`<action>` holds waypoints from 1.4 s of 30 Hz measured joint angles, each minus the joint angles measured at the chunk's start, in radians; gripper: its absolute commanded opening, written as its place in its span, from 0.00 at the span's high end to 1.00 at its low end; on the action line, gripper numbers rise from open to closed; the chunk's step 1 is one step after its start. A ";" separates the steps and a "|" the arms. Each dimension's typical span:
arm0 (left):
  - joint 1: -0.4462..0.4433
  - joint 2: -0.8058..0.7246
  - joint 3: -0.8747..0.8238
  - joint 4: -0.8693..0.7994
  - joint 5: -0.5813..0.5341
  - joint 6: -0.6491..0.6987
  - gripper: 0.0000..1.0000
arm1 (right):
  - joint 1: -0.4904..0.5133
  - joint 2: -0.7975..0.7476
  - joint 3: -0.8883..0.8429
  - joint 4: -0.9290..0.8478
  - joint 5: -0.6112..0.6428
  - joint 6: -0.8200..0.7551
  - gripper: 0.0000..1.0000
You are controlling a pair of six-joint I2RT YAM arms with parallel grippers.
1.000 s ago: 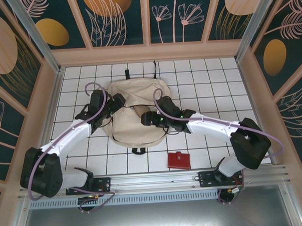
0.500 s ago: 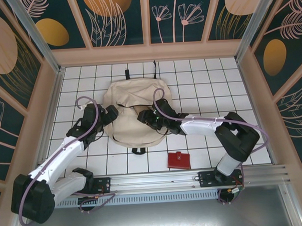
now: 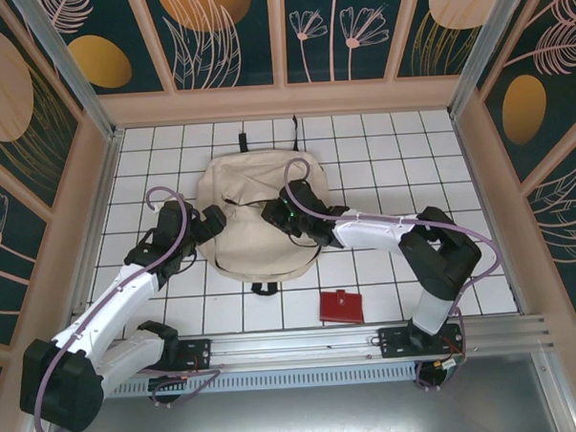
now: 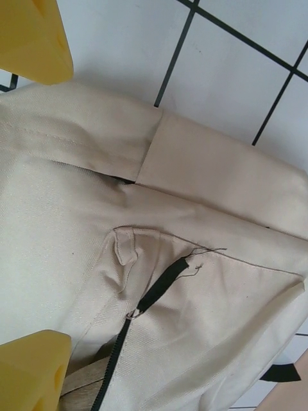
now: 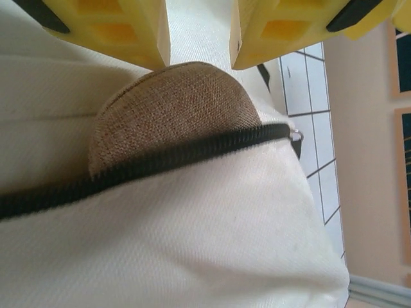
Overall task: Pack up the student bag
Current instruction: Move the glasses case into the student bag.
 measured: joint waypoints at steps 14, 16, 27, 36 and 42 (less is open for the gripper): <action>0.000 0.007 0.000 0.000 0.028 0.003 0.02 | -0.048 0.066 0.081 -0.110 0.100 -0.072 0.93; 0.000 0.007 0.000 0.000 0.031 0.003 0.02 | -0.052 0.066 0.083 -0.119 0.111 -0.079 0.93; 0.000 0.015 0.000 0.001 0.053 0.003 0.01 | -0.010 0.022 0.083 -0.158 0.145 -0.180 0.70; 0.000 0.032 0.000 0.024 0.108 0.003 0.02 | 0.057 -0.021 0.187 -0.367 0.282 -0.406 0.19; 0.000 0.034 0.000 0.027 0.113 0.003 0.01 | 0.057 0.019 0.335 -0.536 0.323 -0.650 0.08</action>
